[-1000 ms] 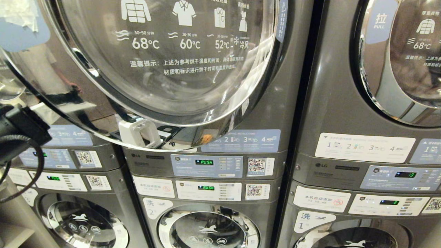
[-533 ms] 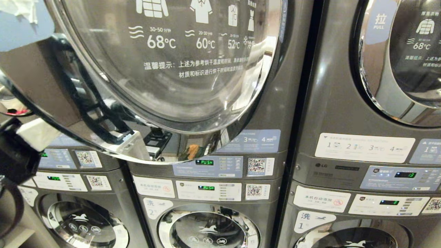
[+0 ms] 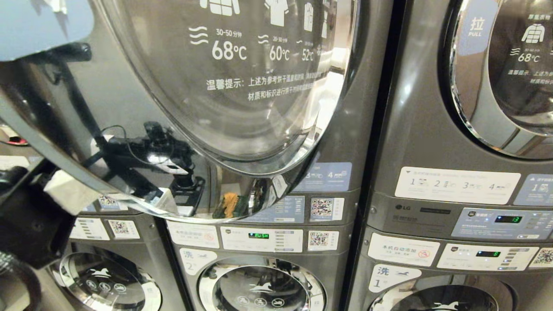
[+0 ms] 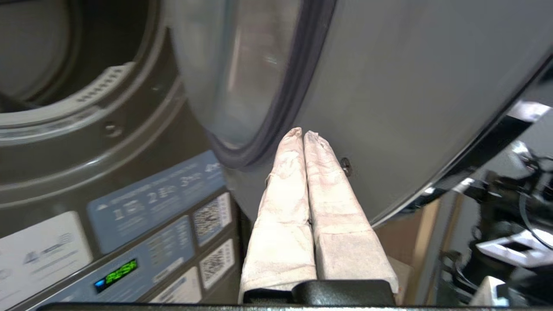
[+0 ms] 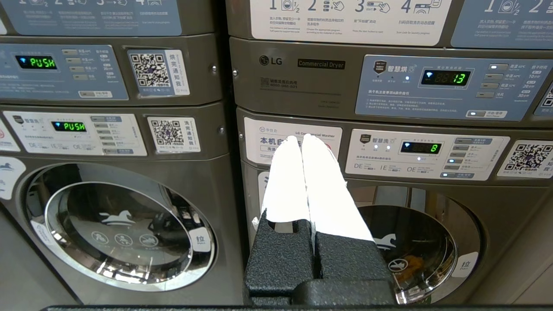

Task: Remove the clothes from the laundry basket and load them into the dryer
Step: Open the dryer

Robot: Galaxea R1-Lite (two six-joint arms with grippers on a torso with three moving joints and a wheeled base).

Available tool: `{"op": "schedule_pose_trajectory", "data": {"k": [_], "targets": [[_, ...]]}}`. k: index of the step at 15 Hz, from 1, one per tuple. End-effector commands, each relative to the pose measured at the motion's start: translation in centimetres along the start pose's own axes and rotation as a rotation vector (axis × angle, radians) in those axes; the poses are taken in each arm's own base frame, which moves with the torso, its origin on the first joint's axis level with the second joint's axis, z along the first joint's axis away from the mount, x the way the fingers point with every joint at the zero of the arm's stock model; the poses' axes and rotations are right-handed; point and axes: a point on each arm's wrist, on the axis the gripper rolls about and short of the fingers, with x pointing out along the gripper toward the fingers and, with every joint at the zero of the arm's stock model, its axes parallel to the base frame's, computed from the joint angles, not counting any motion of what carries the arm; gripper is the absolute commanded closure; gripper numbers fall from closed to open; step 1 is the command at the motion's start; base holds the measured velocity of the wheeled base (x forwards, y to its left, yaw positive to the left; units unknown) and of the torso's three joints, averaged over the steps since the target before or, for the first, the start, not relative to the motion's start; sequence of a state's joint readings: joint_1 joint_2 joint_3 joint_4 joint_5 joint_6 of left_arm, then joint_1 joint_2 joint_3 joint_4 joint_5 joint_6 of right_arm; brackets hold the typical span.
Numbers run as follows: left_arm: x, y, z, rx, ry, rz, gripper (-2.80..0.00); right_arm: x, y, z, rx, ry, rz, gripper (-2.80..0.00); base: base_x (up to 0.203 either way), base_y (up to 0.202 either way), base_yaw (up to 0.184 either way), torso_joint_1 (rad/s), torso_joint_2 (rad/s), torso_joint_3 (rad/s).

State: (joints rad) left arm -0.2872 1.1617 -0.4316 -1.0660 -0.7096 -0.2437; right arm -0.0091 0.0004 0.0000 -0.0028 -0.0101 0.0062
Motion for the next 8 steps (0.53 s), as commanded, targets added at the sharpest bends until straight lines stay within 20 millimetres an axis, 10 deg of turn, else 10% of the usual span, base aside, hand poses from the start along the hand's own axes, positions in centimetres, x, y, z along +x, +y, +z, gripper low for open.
{"op": "schedule_pose_trajectory", "data": {"k": [1, 8], "targets": [[0.6, -0.5, -0.2, -0.010, 0.003, -0.052, 0.00, 0.0, 0.0, 0.0, 0.000, -0.002, 0.000, 0.00, 0.000, 0.000, 0.000, 0.000, 0.00, 0.000], [4.2, -1.9, -1.6, -0.016, 0.056, -0.233, 0.00, 0.0, 0.0, 0.0, 0.003, -0.004, -0.001, 0.00, 0.000, 0.000, 0.000, 0.000, 0.00, 0.000]]}}
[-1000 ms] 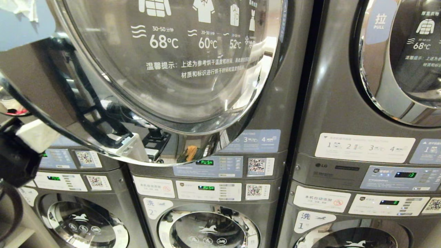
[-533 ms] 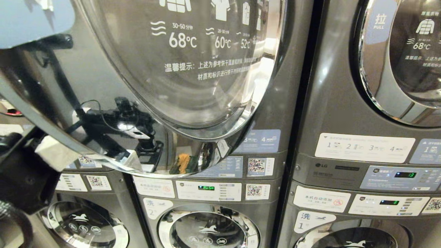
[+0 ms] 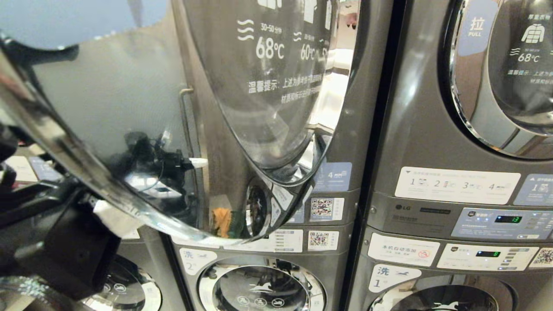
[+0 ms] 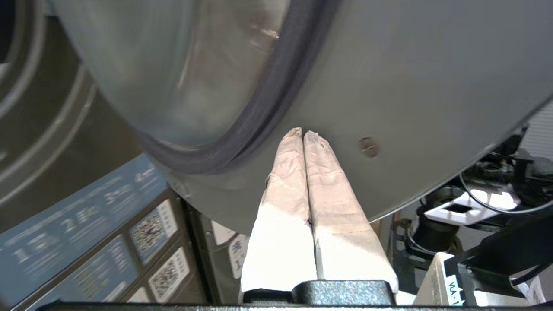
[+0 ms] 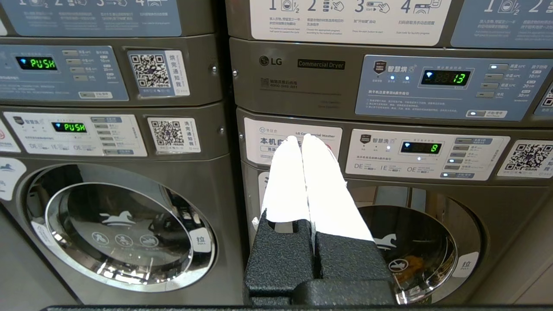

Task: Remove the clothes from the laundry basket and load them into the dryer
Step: Open the dryer

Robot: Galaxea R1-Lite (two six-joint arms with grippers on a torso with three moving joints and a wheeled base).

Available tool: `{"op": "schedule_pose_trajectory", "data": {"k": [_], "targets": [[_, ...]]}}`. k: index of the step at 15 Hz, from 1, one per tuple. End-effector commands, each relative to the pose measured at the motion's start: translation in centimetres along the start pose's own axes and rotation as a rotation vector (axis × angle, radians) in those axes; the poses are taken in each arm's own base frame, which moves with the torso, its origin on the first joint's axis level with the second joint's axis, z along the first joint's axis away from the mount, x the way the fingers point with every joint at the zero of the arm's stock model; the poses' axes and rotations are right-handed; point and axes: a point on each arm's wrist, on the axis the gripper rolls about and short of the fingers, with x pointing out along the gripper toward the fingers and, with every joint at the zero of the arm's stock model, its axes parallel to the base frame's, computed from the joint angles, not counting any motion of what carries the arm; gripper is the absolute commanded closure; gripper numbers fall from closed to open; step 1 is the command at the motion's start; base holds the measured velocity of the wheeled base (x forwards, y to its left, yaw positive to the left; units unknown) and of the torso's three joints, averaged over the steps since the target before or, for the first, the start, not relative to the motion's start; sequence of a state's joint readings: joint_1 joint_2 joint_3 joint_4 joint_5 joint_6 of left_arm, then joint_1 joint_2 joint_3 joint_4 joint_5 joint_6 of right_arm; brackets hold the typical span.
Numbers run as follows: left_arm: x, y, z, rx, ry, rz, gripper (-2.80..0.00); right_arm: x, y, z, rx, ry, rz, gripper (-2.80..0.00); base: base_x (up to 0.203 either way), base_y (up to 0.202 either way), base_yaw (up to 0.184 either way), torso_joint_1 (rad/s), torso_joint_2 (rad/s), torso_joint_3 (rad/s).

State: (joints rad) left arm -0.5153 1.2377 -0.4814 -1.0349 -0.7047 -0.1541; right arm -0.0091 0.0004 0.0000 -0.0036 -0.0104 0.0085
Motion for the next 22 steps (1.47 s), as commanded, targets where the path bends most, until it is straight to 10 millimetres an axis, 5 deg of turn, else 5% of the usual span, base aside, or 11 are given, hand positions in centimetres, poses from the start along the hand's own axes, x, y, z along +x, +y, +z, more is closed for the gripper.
{"op": "schedule_pose_trajectory", "data": {"k": [1, 9, 18, 22], "targets": [[1.3, 0.1, -0.6, -0.021, 0.015, -0.038, 0.00, 0.0, 0.0, 0.0, 0.001, -0.003, 0.000, 0.00, 0.000, 0.000, 0.000, 0.000, 0.00, 0.000], [5.2, -0.7, -1.1, -0.037, 0.015, -0.119, 0.00, 0.0, 0.0, 0.0, 0.002, -0.001, 0.000, 0.00, 0.000, 0.000, 0.000, 0.000, 0.00, 0.000], [6.6, -1.5, -1.5, -0.034, 0.012, -0.079, 0.00, 0.0, 0.0, 0.0, 0.002, -0.002, 0.000, 0.00, 0.000, 0.000, 0.000, 0.000, 0.00, 0.000], [5.5, -1.9, -1.5, -0.031, 0.007, -0.017, 0.00, 0.0, 0.0, 0.0, 0.002, -0.003, 0.000, 0.00, 0.000, 0.000, 0.000, 0.000, 0.00, 0.000]]}}
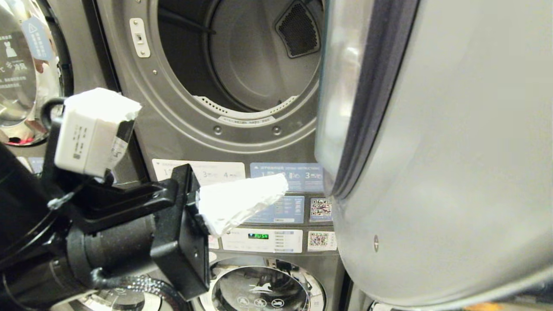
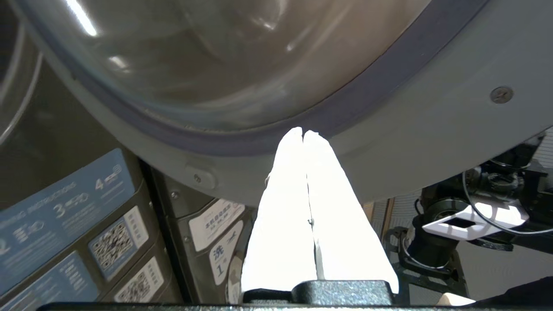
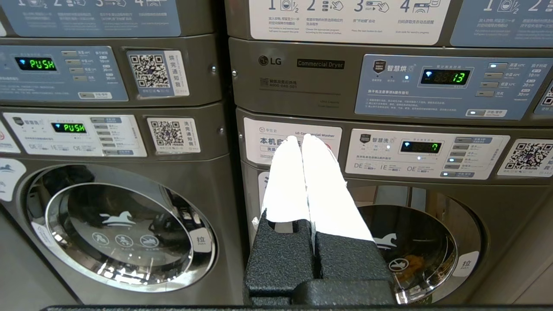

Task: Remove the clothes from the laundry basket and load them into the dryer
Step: Open the dryer

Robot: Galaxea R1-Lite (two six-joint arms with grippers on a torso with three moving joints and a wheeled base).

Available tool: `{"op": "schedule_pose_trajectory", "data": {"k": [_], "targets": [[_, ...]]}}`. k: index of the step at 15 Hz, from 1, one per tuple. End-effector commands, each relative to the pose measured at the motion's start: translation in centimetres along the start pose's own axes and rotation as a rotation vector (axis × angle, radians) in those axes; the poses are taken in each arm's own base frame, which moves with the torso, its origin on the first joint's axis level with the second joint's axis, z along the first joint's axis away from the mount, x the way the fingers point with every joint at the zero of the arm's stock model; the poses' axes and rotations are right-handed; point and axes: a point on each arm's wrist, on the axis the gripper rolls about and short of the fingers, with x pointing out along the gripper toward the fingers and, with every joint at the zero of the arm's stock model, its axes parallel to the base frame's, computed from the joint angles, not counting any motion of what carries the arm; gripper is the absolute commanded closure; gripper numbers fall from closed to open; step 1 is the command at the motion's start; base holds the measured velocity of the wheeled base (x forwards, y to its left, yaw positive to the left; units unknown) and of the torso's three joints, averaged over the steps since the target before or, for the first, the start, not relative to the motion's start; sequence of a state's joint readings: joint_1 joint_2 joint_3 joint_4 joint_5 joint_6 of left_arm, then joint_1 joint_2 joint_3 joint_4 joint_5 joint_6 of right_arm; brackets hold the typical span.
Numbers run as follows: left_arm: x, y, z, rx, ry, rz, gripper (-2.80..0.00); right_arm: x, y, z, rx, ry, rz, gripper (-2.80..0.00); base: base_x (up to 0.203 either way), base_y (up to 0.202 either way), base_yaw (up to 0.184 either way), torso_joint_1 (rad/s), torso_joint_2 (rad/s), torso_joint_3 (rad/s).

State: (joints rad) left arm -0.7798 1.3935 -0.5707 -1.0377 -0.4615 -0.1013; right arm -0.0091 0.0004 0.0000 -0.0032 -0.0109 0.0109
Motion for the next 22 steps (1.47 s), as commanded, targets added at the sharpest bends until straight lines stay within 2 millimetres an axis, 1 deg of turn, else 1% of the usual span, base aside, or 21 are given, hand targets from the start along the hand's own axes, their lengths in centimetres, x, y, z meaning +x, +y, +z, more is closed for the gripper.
{"op": "schedule_pose_trajectory", "data": {"k": [1, 4, 6, 7, 9, 11, 12, 14, 15, 17, 18, 19, 20, 22], "targets": [[-0.8, -0.4, 0.1, 0.003, -0.010, 0.013, 0.00, 0.0, 0.0, 0.0, 0.000, -0.002, 0.000, 0.00, 0.000, 0.000, 0.000, 0.000, 0.00, 0.000], [-2.0, -0.9, 1.2, 0.019, -0.054, 0.095, 0.00, 0.0, 0.0, 0.0, 0.000, -0.003, 0.000, 0.00, 0.000, 0.000, 0.000, 0.000, 0.00, 0.000], [-3.7, -1.1, 2.2, 0.026, -0.071, 0.206, 0.00, 0.0, 0.0, 0.0, -0.001, -0.003, 0.000, 0.00, 0.000, 0.000, 0.000, 0.000, 0.00, 0.000], [-4.7, -0.6, 2.4, 0.028, -0.059, 0.300, 0.00, 0.0, 0.0, 0.0, -0.002, -0.003, 0.000, 0.00, 0.000, 0.000, 0.000, 0.000, 0.00, 0.000], [-7.7, 1.2, 2.9, 0.051, -0.027, 0.549, 0.00, 0.0, 0.0, 0.0, -0.002, -0.003, 0.000, 0.00, 0.000, 0.000, 0.000, 0.000, 0.00, 0.000], [-10.7, 2.6, 2.7, 0.055, 0.022, 0.760, 0.00, 0.0, 0.0, 0.0, -0.002, -0.002, 0.000, 0.00, 0.000, 0.000, 0.000, 0.000, 0.00, 0.000], [-12.3, 2.9, 1.8, 0.041, 0.063, 0.856, 0.00, 0.0, 0.0, 0.0, -0.002, -0.003, 0.000, 0.00, 0.000, 0.000, 0.000, 0.000, 0.00, 0.000], [-15.0, 1.9, -1.8, -0.013, 0.169, 0.974, 0.00, 0.0, 0.0, 0.0, -0.002, -0.003, 0.000, 0.00, 0.000, 0.000, 0.000, 0.000, 0.00, 0.000], [-16.3, 1.0, -3.6, -0.034, 0.216, 1.026, 0.00, 0.0, 0.0, 0.0, -0.002, -0.003, 0.000, 0.00, 0.000, 0.000, 0.000, 0.000, 0.00, 0.000], [-18.3, -1.5, -6.4, -0.044, 0.255, 1.091, 0.00, 0.0, 0.0, 0.0, -0.002, -0.003, 0.000, 0.00, 0.000, 0.000, 0.000, 0.000, 0.00, 0.000], [-19.0, -2.5, -7.3, -0.045, 0.262, 1.124, 0.00, 0.0, 0.0, 0.0, -0.002, -0.002, 0.000, 0.00, 0.000, 0.000, 0.000, 0.000, 0.00, 0.000], [-19.5, -3.2, -7.7, -0.050, 0.264, 1.147, 0.00, 0.0, 0.0, 0.0, -0.002, -0.003, 0.000, 0.00, 0.000, 0.000, 0.000, 0.000, 0.00, 0.000], [-19.9, -4.1, -8.1, -0.058, 0.271, 1.136, 0.00, 0.0, 0.0, 0.0, -0.002, -0.003, 0.000, 0.00, 0.000, 0.000, 0.000, 0.000, 0.00, 0.000], [-20.6, -6.1, -8.5, -0.019, 0.243, 1.069, 0.00, 0.0, 0.0, 0.0, -0.002, -0.002, 0.000, 0.00, 0.000, 0.000, 0.000, 0.000, 0.00, 0.000]]}}
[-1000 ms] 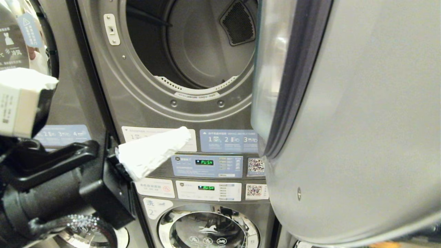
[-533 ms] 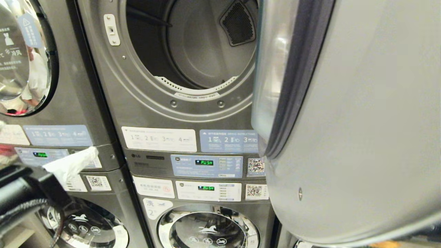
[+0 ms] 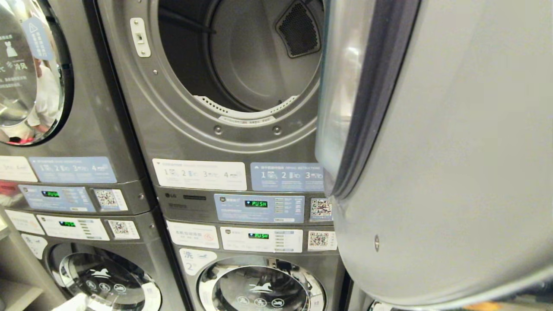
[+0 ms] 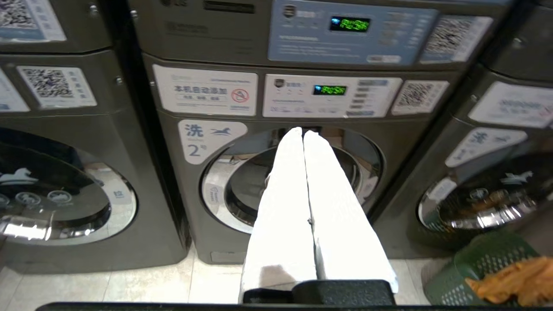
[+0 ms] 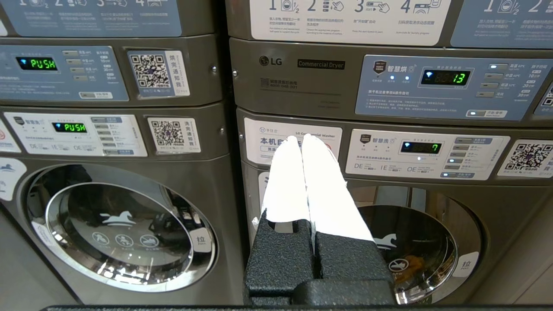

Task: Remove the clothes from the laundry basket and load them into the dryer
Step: Open the dryer

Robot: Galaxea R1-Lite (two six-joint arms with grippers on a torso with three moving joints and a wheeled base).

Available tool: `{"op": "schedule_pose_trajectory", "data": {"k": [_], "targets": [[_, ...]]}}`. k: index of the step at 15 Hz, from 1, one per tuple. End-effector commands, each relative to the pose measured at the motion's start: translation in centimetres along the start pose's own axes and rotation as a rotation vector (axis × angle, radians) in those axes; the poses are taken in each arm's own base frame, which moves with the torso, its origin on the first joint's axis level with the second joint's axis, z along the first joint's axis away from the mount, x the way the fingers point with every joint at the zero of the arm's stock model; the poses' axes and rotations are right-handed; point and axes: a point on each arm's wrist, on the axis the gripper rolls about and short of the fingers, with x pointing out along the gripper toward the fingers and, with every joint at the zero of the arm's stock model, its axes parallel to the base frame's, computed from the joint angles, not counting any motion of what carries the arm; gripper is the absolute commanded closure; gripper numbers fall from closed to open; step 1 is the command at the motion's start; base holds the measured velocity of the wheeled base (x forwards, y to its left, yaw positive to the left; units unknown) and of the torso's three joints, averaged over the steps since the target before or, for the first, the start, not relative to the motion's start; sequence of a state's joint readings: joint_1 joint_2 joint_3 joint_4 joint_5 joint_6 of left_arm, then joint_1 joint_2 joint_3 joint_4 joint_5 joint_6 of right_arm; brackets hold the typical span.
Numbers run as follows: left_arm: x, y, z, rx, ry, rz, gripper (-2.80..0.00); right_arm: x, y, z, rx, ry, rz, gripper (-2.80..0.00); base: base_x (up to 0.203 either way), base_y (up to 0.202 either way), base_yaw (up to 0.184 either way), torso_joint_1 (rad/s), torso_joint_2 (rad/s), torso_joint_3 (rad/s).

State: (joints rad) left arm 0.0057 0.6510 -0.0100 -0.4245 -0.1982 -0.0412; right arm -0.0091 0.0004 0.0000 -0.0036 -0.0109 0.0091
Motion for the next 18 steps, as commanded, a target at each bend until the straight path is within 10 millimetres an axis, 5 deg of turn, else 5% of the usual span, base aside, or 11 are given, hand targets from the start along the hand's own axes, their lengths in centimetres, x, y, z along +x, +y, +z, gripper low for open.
{"op": "schedule_pose_trajectory", "data": {"k": [1, 6, 18], "targets": [[-2.4, -0.5, -1.0, 0.033, -0.107, -0.030, 0.00, 0.0, 0.0, 0.0, 0.000, -0.002, 0.000, 0.00, 0.000, 0.000, 0.000, 0.000, 0.00, 0.000], [-5.0, -1.1, -3.2, 0.019, -0.227, -0.103, 0.00, 0.0, 0.0, 0.0, 0.000, -0.003, 0.000, 0.00, 0.000, 0.000, 0.000, 0.000, 0.00, 0.000], [-6.3, -1.3, -4.0, 0.034, -0.345, -0.117, 0.00, 0.0, 0.0, 0.0, 0.000, -0.003, 0.000, 0.00, 0.000, 0.000, 0.000, 0.001, 0.00, 0.065]]}}
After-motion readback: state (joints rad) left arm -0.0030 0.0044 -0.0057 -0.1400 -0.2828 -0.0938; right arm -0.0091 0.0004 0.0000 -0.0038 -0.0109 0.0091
